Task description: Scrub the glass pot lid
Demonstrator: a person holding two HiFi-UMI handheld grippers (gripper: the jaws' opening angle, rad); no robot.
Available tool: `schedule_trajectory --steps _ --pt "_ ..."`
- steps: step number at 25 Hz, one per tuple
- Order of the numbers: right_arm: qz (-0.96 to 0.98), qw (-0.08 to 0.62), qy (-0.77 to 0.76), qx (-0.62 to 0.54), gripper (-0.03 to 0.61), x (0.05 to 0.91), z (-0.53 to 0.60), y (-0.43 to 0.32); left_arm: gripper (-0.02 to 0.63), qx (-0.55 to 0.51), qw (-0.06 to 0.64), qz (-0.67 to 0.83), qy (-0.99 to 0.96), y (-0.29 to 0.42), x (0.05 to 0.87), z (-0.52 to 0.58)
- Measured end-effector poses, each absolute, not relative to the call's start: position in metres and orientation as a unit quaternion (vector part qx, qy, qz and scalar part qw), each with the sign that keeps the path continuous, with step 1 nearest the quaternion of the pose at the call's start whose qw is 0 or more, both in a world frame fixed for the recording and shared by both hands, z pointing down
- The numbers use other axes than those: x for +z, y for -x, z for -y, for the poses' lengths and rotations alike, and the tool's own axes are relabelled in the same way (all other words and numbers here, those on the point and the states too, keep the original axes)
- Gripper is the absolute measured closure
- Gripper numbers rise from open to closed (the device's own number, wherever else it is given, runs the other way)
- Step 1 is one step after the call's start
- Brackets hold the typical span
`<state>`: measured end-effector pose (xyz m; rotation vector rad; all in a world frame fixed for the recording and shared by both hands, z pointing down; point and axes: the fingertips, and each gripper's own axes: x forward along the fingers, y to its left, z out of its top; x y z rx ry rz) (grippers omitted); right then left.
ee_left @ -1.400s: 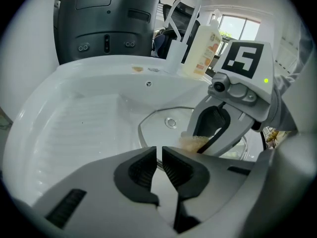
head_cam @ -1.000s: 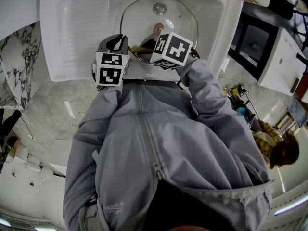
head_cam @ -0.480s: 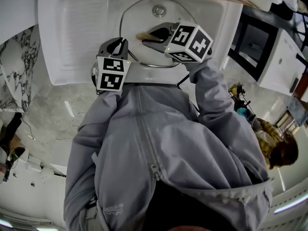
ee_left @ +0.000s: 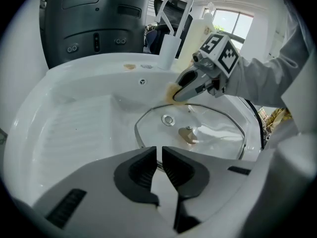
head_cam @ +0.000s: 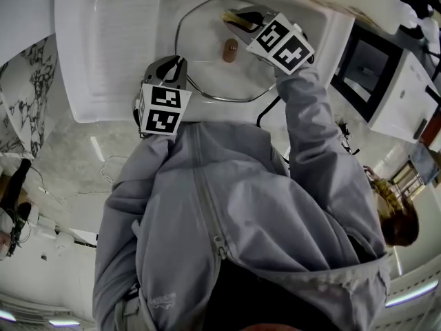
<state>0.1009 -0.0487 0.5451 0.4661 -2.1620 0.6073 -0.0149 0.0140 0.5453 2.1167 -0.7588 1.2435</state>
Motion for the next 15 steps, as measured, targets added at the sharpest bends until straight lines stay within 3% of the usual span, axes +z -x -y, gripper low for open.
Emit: schedule_trajectory --steps 5,15 --pt "0.846 0.463 -0.202 0.17 0.526 0.58 0.07 -0.115 0.578 0.465 0.282 0.281 -0.791 0.014 0.545 -0.014" --pt "0.834 0.501 -0.201 0.116 0.526 0.619 0.085 -0.119 0.578 0.468 0.282 0.278 -0.79 0.013 0.546 -0.014"
